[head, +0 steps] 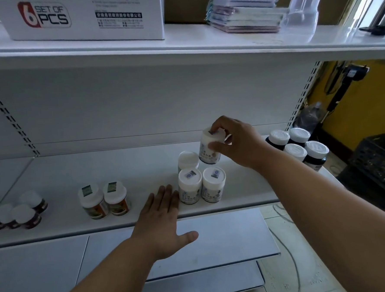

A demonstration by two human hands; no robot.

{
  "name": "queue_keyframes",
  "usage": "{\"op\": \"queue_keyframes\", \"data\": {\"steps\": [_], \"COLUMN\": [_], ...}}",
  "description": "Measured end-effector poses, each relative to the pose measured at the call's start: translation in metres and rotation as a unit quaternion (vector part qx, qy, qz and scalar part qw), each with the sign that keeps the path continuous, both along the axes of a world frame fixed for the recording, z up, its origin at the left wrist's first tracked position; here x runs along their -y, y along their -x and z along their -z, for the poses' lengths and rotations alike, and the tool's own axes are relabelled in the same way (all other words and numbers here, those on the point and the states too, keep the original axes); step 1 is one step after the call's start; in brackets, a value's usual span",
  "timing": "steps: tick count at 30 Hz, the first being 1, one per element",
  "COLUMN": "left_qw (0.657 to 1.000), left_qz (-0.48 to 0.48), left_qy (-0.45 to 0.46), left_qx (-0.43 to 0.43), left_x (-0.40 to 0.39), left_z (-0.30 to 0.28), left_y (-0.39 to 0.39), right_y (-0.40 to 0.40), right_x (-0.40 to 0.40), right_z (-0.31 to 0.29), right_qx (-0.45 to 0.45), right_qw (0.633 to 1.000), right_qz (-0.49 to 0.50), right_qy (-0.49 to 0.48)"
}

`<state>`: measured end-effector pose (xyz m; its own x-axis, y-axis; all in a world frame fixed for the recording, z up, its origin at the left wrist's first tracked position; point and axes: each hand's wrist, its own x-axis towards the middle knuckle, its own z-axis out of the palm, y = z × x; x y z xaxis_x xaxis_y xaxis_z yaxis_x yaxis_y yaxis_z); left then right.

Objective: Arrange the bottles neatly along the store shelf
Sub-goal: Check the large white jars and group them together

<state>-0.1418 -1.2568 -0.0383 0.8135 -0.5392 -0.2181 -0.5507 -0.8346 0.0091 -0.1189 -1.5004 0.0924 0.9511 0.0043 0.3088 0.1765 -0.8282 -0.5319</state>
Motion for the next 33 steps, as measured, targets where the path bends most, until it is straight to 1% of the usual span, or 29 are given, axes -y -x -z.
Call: {"op": "queue_keyframes", "data": {"steps": [4,8,13,18,25,29,31,33], "left_qw": [1.000,1.000,1.000,1.000,1.000,1.000,1.000,1.000], "left_qz": [0.000,0.002,0.003,0.005,0.006,0.002,-0.001,-0.004], "left_qy": [-0.001,-0.001,0.006,0.012,0.012,0.008,0.003,0.001], "left_qx": [0.002,0.005,0.007,0.009,0.012,0.011,0.008,0.005], "left_x": [0.000,0.000,-0.001,-0.002,-0.001,-0.001,-0.001,0.000], "left_z": [0.000,0.002,0.004,0.006,0.007,0.006,0.005,0.005], "left_y": [0.001,0.000,-0.001,-0.002,-0.003,-0.002,-0.002,-0.002], "right_y": [0.000,-0.005,-0.016,-0.026,-0.030,-0.033,-0.037,-0.044], "right_x": [0.003,0.006,0.007,0.006,0.003,-0.002,-0.009,-0.016], "right_z": [0.006,0.009,0.019,0.026,0.026,0.026,0.023,0.020], "right_qx": [-0.007,-0.067,-0.164,-0.210,-0.216,-0.166,-0.154,-0.164], "right_qw": [1.000,0.998,0.986,0.977,0.975,0.984,0.985,0.979], "right_qz": [0.016,0.006,-0.001,-0.026,-0.046,-0.047,-0.080,-0.115], "right_qy": [-0.009,0.010,0.010,0.025,0.030,0.037,0.024,0.039]}}
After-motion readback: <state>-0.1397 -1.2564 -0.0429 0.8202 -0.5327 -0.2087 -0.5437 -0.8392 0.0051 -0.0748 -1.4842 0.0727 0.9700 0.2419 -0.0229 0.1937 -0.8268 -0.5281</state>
